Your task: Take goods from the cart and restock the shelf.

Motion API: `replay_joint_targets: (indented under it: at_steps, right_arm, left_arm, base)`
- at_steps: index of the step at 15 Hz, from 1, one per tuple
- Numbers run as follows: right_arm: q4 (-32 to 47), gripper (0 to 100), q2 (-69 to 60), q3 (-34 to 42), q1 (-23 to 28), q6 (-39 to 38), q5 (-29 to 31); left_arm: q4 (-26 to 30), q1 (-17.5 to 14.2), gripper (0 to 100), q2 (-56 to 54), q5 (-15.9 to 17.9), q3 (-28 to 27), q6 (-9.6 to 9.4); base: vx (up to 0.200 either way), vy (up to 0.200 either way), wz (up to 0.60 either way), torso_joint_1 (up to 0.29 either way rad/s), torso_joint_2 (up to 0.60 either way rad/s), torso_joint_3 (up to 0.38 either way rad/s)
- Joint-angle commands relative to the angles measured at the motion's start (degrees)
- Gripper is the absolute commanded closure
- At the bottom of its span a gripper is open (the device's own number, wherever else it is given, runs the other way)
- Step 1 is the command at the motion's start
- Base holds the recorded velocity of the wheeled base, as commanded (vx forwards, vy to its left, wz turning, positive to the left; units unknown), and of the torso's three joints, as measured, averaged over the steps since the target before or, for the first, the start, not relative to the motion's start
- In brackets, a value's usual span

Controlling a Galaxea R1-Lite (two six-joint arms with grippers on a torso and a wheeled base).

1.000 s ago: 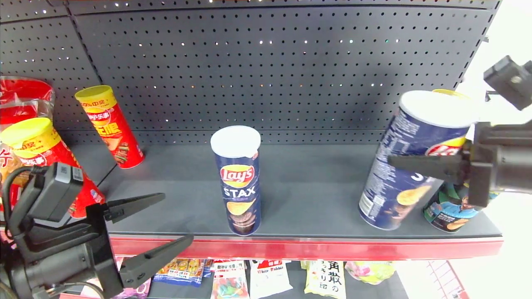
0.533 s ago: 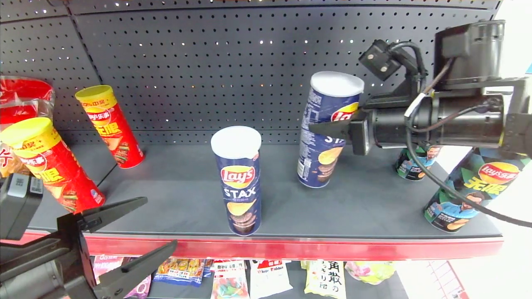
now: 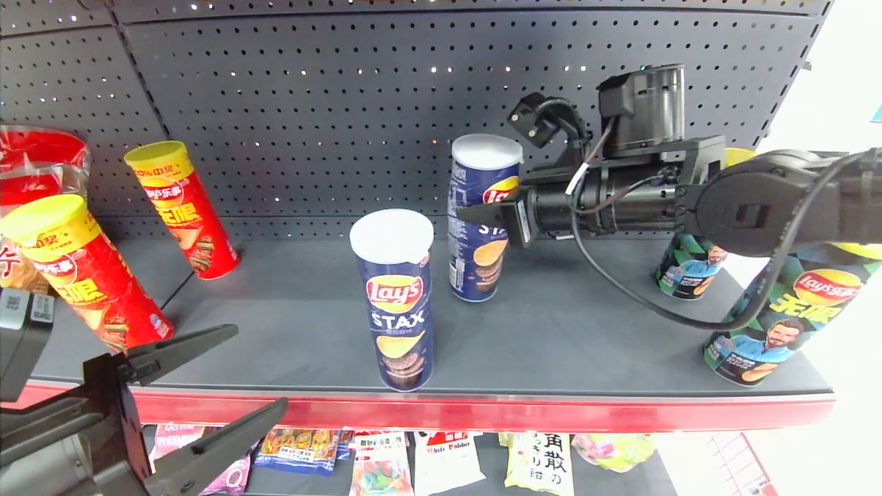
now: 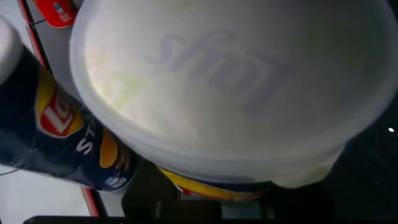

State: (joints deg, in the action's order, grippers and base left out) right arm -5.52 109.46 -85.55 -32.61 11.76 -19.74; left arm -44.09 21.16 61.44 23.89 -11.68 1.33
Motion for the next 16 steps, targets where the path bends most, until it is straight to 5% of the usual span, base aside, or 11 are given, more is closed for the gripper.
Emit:
replay_joint_targets:
  at_steps: [1, 16]
  right_arm:
    - [-0.01, 100, 4.01, -2.78, -0.7, 0.1, 0.05]
    - [0.16, 100, 8.67, -8.58, -3.16, 0.01, 0.31]
  left_arm:
    - [-0.03, -0.07, 0, -0.36, -0.08, -0.01, -0.01]
    - [4.98, -0.07, 0, -4.49, -0.16, -0.01, -0.1]
  base:
    - [0.0, 0.0, 0.0, 0.0, 0.0, 0.0]
    - [0.0, 0.0, 0.0, 0.0, 0.0, 0.0]
